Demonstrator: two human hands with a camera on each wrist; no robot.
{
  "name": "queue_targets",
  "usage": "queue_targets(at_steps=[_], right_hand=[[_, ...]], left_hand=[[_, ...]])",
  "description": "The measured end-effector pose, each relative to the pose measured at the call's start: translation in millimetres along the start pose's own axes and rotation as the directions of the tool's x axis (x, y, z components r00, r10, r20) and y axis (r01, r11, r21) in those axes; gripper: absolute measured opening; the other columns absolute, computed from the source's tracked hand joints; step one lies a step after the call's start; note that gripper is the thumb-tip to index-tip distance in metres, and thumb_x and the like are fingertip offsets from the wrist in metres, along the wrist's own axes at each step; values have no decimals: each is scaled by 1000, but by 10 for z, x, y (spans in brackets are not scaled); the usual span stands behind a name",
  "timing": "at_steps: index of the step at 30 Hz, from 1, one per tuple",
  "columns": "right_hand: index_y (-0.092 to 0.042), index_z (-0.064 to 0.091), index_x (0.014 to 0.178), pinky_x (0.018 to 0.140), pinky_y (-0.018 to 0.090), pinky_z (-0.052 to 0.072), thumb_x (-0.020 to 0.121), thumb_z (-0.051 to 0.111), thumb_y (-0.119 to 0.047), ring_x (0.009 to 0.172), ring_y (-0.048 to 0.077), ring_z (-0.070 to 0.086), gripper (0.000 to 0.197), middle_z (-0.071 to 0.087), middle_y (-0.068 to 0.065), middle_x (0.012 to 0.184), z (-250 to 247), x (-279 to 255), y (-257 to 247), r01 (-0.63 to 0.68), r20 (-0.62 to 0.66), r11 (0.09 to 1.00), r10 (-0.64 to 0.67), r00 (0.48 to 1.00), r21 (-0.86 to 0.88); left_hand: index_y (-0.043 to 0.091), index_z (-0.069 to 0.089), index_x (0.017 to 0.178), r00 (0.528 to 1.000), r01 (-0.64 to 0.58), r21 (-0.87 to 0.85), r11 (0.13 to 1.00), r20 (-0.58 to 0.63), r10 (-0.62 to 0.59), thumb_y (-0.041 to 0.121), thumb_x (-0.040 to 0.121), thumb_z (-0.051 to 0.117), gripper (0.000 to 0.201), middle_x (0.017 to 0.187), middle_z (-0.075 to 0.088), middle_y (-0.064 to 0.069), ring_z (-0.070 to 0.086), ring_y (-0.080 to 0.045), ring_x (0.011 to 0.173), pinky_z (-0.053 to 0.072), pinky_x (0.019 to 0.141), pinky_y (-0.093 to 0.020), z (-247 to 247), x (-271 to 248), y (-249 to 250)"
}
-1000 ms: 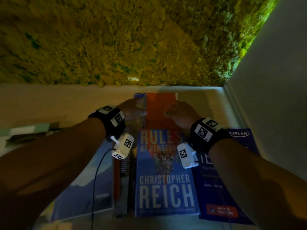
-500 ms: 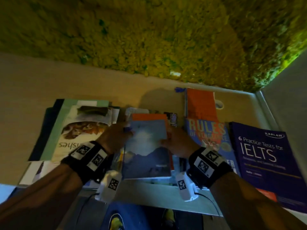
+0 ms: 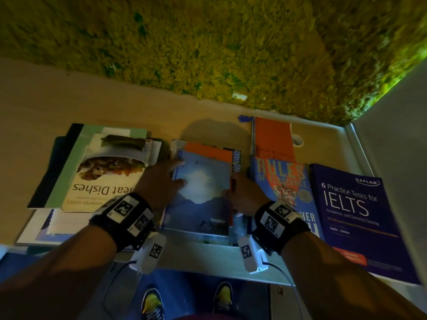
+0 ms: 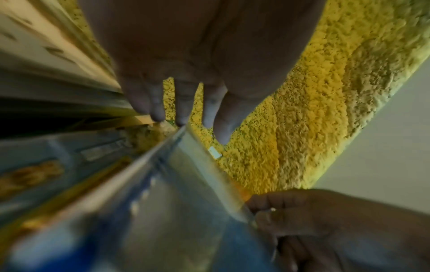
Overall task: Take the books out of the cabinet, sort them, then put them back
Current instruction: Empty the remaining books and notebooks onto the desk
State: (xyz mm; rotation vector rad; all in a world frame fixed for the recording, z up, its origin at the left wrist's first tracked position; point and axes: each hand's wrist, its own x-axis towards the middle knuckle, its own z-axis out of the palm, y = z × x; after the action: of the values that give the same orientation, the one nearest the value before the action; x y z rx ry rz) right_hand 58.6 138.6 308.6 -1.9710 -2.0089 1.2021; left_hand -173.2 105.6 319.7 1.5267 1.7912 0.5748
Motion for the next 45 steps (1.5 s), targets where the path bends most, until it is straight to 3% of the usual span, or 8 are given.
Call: queue_targets(at_steps=[4, 9, 14, 20, 29, 36, 40, 45], right_hand=[[-20, 51, 136, 81, 53, 63, 95, 65, -34, 95, 37, 72, 45, 68, 12, 124, -46, -51, 21, 34, -2, 995, -34, 999, 92], [-23, 55, 132, 87, 53, 60, 95, 62, -45, 106, 34, 68, 43, 67, 9, 129, -65, -127, 12, 77, 43, 994, -81, 996, 78], [-25, 55, 128, 71, 39, 60, 103, 52, -49, 95, 27, 65, 36, 61, 3, 110, -124, -164, 9, 25, 47, 903, -50, 998, 429], [-15, 55, 89, 64, 32, 49, 108, 48, -22, 55, 14, 53, 21, 61, 1, 69, -280, -218, 94, -141, 126, 469, 65, 990, 872], [-14, 66, 107, 63, 29, 54, 101, 56, -20, 67, 13, 65, 13, 71, 12, 89, -227, -221, -41, -83, 66, 674, 51, 997, 734], [-20, 50, 75, 70, 36, 57, 105, 52, -15, 70, 20, 65, 30, 68, 6, 85, -344, -181, 4, -86, 15, 757, 100, 995, 648], [-10, 62, 93, 81, 44, 63, 107, 53, -19, 82, 24, 67, 19, 67, 9, 99, -467, -233, -60, -131, 104, 859, 91, 990, 495], [-10, 55, 135, 95, 51, 57, 104, 57, -31, 111, 33, 63, 37, 61, 11, 124, -466, -221, -115, 28, -6, 956, -27, 1000, 292]], left_hand=[[26, 50, 141, 994, 105, -414, 904, 61, -88, 15, 80, 79, 69, 135, 52, 13, 52, -12, 122, 43, 105, -42, 9, 78, -13], [10, 67, 116, 954, 299, -695, 654, 228, -195, 1, 97, 54, 24, 102, 75, -21, 71, -25, 66, 53, 55, -28, 81, 42, 3], [9, 60, 130, 986, 161, -829, 536, 162, -45, -4, 99, 42, 38, 119, 70, -20, 70, -33, 104, 56, 90, -42, 59, 13, 64], [11, 63, 127, 985, 170, -868, 466, 137, -106, 1, 100, 43, 35, 117, 73, -15, 72, -32, 101, 61, 84, -44, 26, 70, 20], [16, 67, 121, 985, 170, -896, 410, 162, -56, 8, 91, 53, 34, 112, 76, -9, 74, -25, 97, 62, 75, -38, 85, 36, 19], [10, 65, 124, 986, 118, -812, 572, 27, -164, 6, 98, 51, 30, 112, 72, -17, 72, -28, 77, 56, 70, -38, -266, 210, -278], [22, 70, 104, 962, 45, -697, 715, -162, -218, 10, 99, 51, 23, 106, 73, -11, 71, -32, 85, 61, 76, -45, -688, 339, -308], [18, 67, 101, 963, -74, -792, 606, -214, -162, 5, 100, 46, 24, 87, 72, -5, 72, -21, 68, 59, 63, -39, -886, 429, -3]])
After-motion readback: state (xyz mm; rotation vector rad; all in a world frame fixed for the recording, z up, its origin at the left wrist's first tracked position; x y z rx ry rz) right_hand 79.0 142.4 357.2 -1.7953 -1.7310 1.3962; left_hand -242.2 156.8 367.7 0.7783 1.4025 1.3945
